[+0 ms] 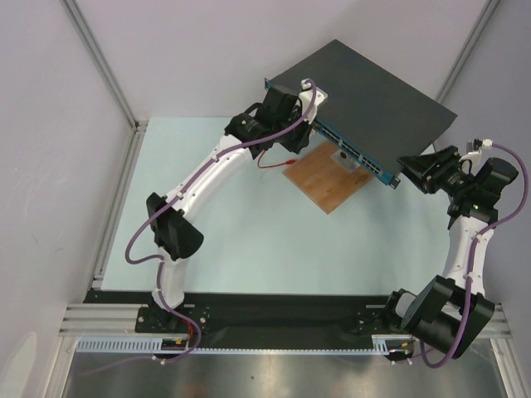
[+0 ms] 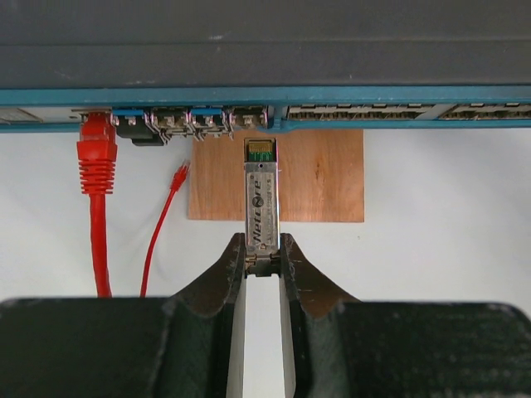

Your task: Insert the plug into the switch port

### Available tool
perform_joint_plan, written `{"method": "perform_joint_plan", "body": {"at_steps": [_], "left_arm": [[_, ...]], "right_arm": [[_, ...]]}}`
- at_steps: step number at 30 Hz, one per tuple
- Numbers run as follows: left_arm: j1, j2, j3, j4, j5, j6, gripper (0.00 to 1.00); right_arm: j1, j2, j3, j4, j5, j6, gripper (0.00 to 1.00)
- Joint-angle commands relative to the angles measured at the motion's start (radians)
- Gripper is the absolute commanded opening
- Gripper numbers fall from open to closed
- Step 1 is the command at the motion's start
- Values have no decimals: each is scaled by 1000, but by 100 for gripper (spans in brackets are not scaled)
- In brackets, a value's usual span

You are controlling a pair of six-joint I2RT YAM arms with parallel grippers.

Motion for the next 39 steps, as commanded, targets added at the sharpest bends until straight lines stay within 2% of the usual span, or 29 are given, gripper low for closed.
{"method": "perform_joint_plan", "body": {"at_steps": [1, 19, 39], "left_arm": [[-8, 9, 58, 22, 3, -18, 0], [-5, 47, 96, 34, -14, -16, 0], [15, 12, 96, 60, -8, -24, 0]], "right_arm": [[34, -15, 5, 99, 34, -28, 0], [40, -12, 12, 101, 32, -39, 0], [42, -9, 17, 96, 31, -43, 0]]}}
